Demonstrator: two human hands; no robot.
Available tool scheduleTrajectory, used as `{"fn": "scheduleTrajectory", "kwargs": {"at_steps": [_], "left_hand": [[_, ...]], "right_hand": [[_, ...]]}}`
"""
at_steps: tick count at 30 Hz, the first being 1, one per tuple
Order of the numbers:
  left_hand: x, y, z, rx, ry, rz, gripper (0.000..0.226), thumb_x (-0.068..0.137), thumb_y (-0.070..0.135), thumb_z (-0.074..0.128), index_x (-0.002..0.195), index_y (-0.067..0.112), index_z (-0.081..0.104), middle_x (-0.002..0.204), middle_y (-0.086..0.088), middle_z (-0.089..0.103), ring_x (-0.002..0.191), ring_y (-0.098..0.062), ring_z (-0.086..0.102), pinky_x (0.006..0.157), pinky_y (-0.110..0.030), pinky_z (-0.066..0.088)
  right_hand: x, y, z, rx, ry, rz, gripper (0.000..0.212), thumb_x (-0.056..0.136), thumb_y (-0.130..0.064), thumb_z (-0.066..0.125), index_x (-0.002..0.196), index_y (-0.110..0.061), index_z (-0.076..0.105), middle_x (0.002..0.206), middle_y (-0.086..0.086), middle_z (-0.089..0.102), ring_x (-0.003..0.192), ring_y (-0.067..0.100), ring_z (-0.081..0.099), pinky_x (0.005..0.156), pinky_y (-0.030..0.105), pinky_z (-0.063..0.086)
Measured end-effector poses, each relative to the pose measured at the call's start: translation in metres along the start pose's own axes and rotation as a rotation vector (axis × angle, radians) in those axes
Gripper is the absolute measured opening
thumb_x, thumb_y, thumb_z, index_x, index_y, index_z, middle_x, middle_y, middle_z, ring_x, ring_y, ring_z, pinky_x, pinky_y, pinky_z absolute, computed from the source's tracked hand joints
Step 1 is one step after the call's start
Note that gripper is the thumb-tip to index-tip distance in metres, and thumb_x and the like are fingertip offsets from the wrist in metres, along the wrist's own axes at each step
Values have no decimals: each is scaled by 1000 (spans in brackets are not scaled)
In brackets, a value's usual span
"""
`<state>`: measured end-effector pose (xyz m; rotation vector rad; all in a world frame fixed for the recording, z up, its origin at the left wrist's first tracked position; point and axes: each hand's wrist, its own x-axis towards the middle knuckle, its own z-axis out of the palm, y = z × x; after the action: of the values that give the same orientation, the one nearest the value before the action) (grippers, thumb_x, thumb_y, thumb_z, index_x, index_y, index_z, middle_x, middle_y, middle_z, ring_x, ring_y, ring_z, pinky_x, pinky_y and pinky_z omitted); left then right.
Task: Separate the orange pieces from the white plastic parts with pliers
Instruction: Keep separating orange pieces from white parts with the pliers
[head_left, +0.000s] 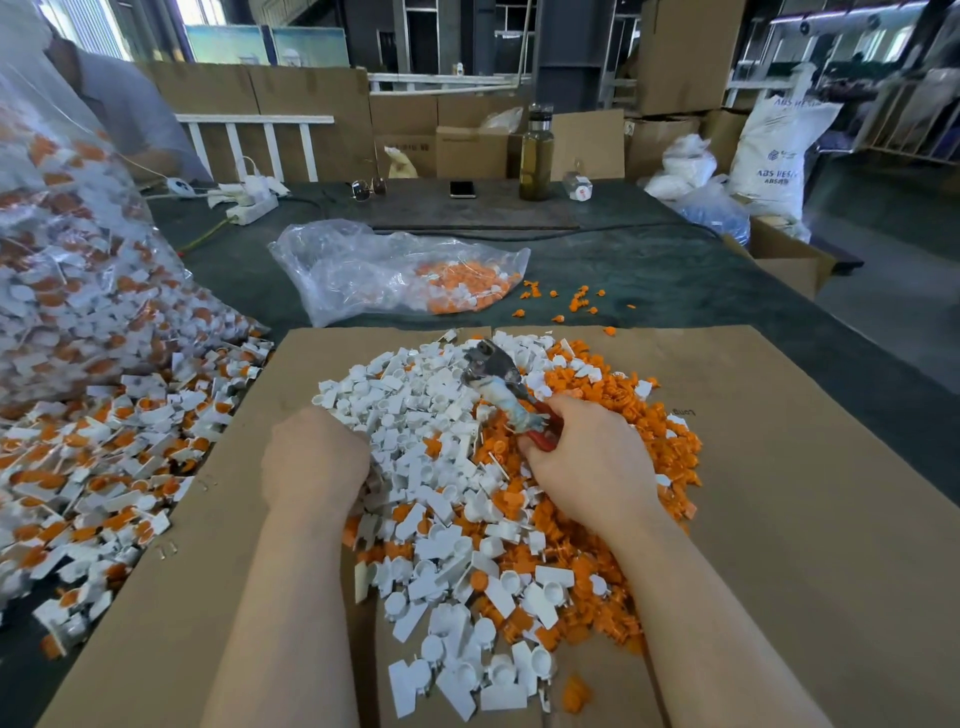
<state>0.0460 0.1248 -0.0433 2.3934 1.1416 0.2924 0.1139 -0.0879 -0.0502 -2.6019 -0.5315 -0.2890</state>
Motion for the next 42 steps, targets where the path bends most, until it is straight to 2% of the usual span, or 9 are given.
{"fn": "scheduleTrajectory", "kwargs": {"at_steps": [3,6,11,16,20,27,30,36,42], "left_hand": [[-3,6,-2,-238,43,43,18,94,24,66,81,12,63,78,-6,64,70,-22,59,56,-29,40],[-13,19,-5,-584,50,127,6,91,27,72,86,24,69,80,7,67,71,-7,59,55,-24,38],[-29,32,-6,-966,-171,165,21,82,14,79,87,34,74,87,8,71,83,-10,66,76,-24,51],[-34,41,0,-1096,-297,103,27,79,4,80,96,23,74,93,-6,67,91,-27,71,90,-38,57],[-39,47,3,-1230,-366,96,24,81,-7,73,97,10,72,80,-8,73,80,-26,75,83,-39,59],[-48,56,9,-1191,-377,139,32,85,4,74,103,30,77,78,-4,72,74,-17,70,78,-29,59],[-51,62,13,-1217,-382,123,32,82,3,77,109,18,68,79,-10,73,66,-15,70,64,-24,55],[-57,66,19,-1226,-396,124,20,74,-2,81,85,7,66,71,-12,72,71,-26,70,74,-38,58],[-60,68,15,-1288,-396,147,12,77,3,81,82,6,71,73,-12,74,70,-20,73,61,-25,59]], "right_hand": [[1,0,-1,93,45,36,15,88,-43,61,86,-33,51,70,-18,51,62,1,49,47,22,37],[2,-1,-3,217,101,59,14,89,-41,62,97,-30,57,78,-18,56,66,2,51,49,19,34],[1,-2,-7,453,174,90,8,89,-34,63,88,-29,57,75,-17,58,68,3,55,52,19,35],[1,-3,-10,622,182,98,8,90,-31,64,96,-25,63,74,-13,61,63,-2,57,48,12,39],[1,-6,-11,670,184,68,6,91,-28,65,95,-26,62,82,-13,63,75,-4,58,56,8,43],[-2,-12,-11,767,180,14,9,92,-23,65,100,-22,63,84,-14,65,79,-6,61,63,6,44],[-4,-15,-12,821,204,-11,11,91,-21,67,101,-18,65,75,-18,63,72,-9,60,61,5,43],[-6,-17,-12,841,212,-36,15,91,-21,67,105,-16,65,87,-15,66,83,-8,62,65,5,45],[-5,-17,-11,804,311,-14,9,90,-22,68,94,-25,60,74,-16,62,71,-8,60,59,5,42]]}}
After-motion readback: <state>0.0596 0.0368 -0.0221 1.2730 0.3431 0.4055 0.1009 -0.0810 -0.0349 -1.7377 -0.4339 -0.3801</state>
